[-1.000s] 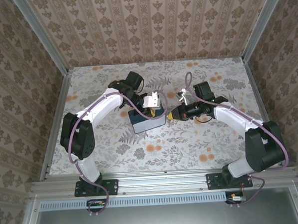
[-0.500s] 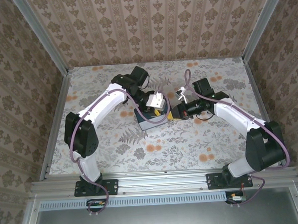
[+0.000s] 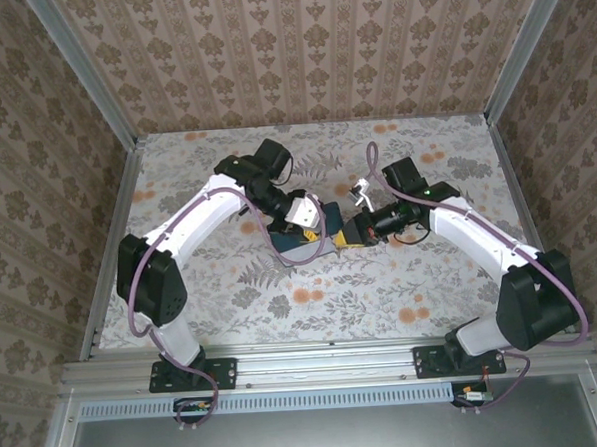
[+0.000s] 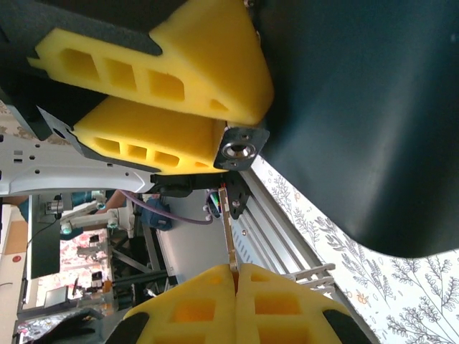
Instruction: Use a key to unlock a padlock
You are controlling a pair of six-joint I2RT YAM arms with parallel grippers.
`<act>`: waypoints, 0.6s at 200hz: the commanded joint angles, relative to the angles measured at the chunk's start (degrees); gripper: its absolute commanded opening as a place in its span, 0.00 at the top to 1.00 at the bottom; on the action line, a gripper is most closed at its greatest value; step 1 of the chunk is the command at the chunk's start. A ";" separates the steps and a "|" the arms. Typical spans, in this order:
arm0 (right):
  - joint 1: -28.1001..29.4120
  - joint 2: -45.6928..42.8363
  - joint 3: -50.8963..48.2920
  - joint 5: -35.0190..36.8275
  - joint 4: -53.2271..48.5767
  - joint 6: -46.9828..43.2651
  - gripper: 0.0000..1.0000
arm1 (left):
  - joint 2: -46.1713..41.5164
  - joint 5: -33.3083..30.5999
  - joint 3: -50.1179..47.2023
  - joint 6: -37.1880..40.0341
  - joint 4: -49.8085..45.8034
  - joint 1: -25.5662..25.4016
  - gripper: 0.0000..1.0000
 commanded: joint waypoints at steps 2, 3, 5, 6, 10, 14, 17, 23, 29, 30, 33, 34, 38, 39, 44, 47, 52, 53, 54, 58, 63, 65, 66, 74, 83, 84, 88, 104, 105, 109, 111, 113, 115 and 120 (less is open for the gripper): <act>0.16 1.11 2.18 -0.03 -2.34 -1.53 1.00 | -1.81 4.05 0.87 3.48 -1.09 -0.84 0.90; 0.16 1.13 2.20 -0.08 -2.28 -1.53 1.00 | -1.82 4.04 0.84 3.51 -1.10 -0.86 0.90; 0.18 1.19 2.26 -0.12 -2.44 -1.57 1.00 | -1.83 4.03 0.83 3.53 -1.10 -0.89 0.90; 0.17 1.21 2.33 -0.12 -2.46 -1.59 1.00 | -1.83 4.02 0.82 3.53 -1.10 -0.97 0.90; 0.20 1.32 2.45 -0.09 -2.61 -1.76 1.00 | -1.83 4.07 0.81 3.53 -1.03 -1.10 0.90; 0.21 1.40 2.55 -0.05 -3.08 -2.06 1.00 | -1.83 4.03 0.86 3.53 -1.09 -1.20 0.91; 0.16 1.60 2.74 0.02 -3.50 -2.39 1.00 | -1.83 4.03 0.86 3.60 -1.04 -1.22 0.91; 0.18 1.80 3.03 0.20 -4.38 -3.14 1.00 | -1.86 4.12 0.76 3.54 -0.84 -1.27 0.90; 0.17 2.01 3.19 0.45 -5.21 -3.80 1.00 | -1.98 4.15 0.68 3.53 -0.63 -1.34 0.90; 0.16 2.02 3.23 0.51 -5.34 -3.89 1.00 | -1.99 4.17 0.62 3.53 -0.60 -1.37 0.90; 0.18 2.02 3.29 0.61 -5.64 -4.19 1.00 | -2.07 4.19 0.63 3.58 -0.43 -1.39 0.90; 0.17 2.11 3.33 0.63 -5.69 -4.26 1.00 | -2.04 4.24 0.64 3.55 -0.37 -1.39 0.90; 0.16 2.13 3.28 0.66 -5.94 -4.53 1.00 | -2.16 4.20 0.61 3.51 -0.27 -1.37 0.91; 0.20 2.17 3.28 0.66 -5.97 -4.61 1.00 | -2.17 4.20 0.54 3.52 -0.25 -1.34 0.90; 0.20 2.20 3.28 0.76 -6.21 -4.84 1.00 | -2.18 4.21 0.60 3.53 -0.15 -1.47 0.90; 0.18 2.32 3.28 0.75 -6.31 -4.98 1.00 | -2.18 4.21 0.56 3.53 -0.01 -1.48 0.90; 0.16 2.38 3.29 0.74 -6.43 -5.17 1.00 | -2.18 4.27 0.67 3.53 -0.04 -1.59 0.90; 0.16 2.46 3.28 0.75 -6.44 -5.19 1.00 | -2.18 4.32 0.66 3.53 -0.04 -1.63 0.90; 0.16 2.46 3.28 0.75 -6.48 -5.20 1.00 | -2.18 4.35 0.69 3.58 -0.04 -1.60 0.90; 0.16 2.55 3.37 0.67 -6.53 -5.34 1.00 | -2.18 4.33 0.77 3.61 -0.04 -1.65 0.90; 0.17 2.64 3.37 0.66 -6.53 -5.57 1.00 | -2.18 4.21 0.78 3.74 -0.13 -1.89 0.91; 0.18 2.62 3.41 0.62 -6.58 -5.57 1.00 | -2.25 4.18 0.74 3.74 -0.13 -1.94 0.91; 0.21 2.67 3.39 0.59 -6.55 -5.57 1.00 | -2.26 4.14 0.74 3.77 -0.13 -1.93 0.91; 0.16 2.82 3.54 0.64 -6.90 -5.78 1.00 | -2.33 4.09 0.72 3.75 0.03 -2.16 0.91; 0.17 2.99 3.75 0.75 -7.52 -6.37 1.00 | -2.57 4.12 0.42 3.74 0.41 -2.20 0.91; 0.16 2.99 3.74 0.75 -7.55 -6.41 1.00 | -2.60 4.16 0.35 3.77 0.45 -2.24 0.91; 0.20 3.07 3.72 0.81 -7.74 -6.63 1.00 | -2.75 4.17 0.25 3.79 0.54 -2.29 0.91; 0.12 3.20 3.73 0.62 -7.94 -6.93 1.00 | -3.19 3.78 -0.32 3.62 1.16 -2.66 0.91; 0.09 3.14 3.72 0.59 -7.90 -6.91 1.00 | -3.21 3.73 -0.32 3.66 1.21 -2.64 0.91; 0.09 3.18 3.68 0.37 -7.79 -6.92 1.00 | -3.32 3.54 -0.50 3.66 1.37 -2.83 0.91; 0.12 3.17 3.64 0.28 -7.66 -6.85 1.00 | -3.39 3.42 -0.67 3.70 1.50 -2.90 0.91; 0.12 3.17 3.63 0.17 -7.60 -6.81 1.00 | -3.54 3.21 -0.74 3.71 1.61 -3.02 0.91; 0.08 3.17 3.59 0.08 -7.55 -6.80 1.00 | -3.64 3.12 -0.89 3.64 1.86 -3.14 0.91; 0.12 3.17 3.55 -0.18 -7.40 -6.71 1.00 | -3.92 2.60 -1.30 3.59 2.31 -3.35 0.91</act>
